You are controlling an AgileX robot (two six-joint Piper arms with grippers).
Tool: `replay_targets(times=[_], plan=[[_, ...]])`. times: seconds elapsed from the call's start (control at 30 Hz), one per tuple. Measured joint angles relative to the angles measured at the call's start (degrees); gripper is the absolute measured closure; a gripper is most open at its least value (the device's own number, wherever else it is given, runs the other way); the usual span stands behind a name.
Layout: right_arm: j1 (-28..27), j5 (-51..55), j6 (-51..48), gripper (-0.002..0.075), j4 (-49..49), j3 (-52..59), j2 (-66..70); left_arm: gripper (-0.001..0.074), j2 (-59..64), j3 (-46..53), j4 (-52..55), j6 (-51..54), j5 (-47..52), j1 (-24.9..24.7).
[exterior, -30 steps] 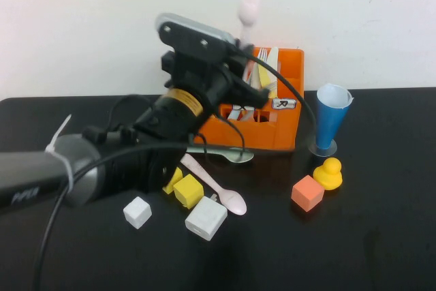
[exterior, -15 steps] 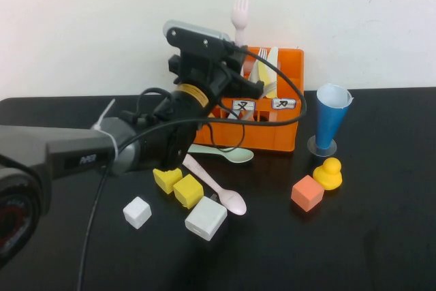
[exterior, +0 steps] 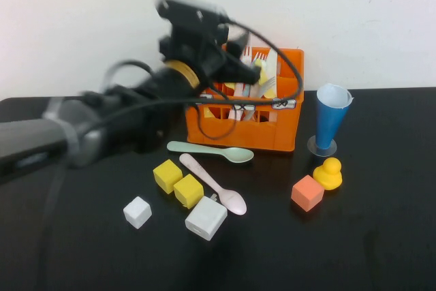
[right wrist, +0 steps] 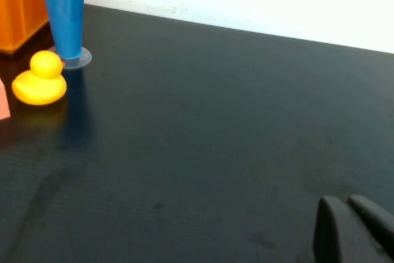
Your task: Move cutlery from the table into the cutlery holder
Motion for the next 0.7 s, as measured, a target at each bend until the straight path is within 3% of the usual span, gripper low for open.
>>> replay_targets(times=[0.1,0.2,0.47,0.7], plan=[[0.0,0.0,0.0,0.0729,0.0,0.0,0.0,0.0646,-8.7,3.3,0.8,-1.5,5.7,0.0],[0.0,0.0,0.0,0.0729,0.0,0.0,0.0,0.0708,-17.2,7.5,1.4,-2.1,10.4,0.0],[0.0,0.0,0.0,0.0729,0.0,0.0,0.0,0.0734,-37.1,21.3,5.9,-2.9,19.1,0.0],[0.0,0.0,0.0,0.0729,0.0,0.0,0.0,0.0735,-47.4,29.3,6.8,-3.2,30.1,0.9]])
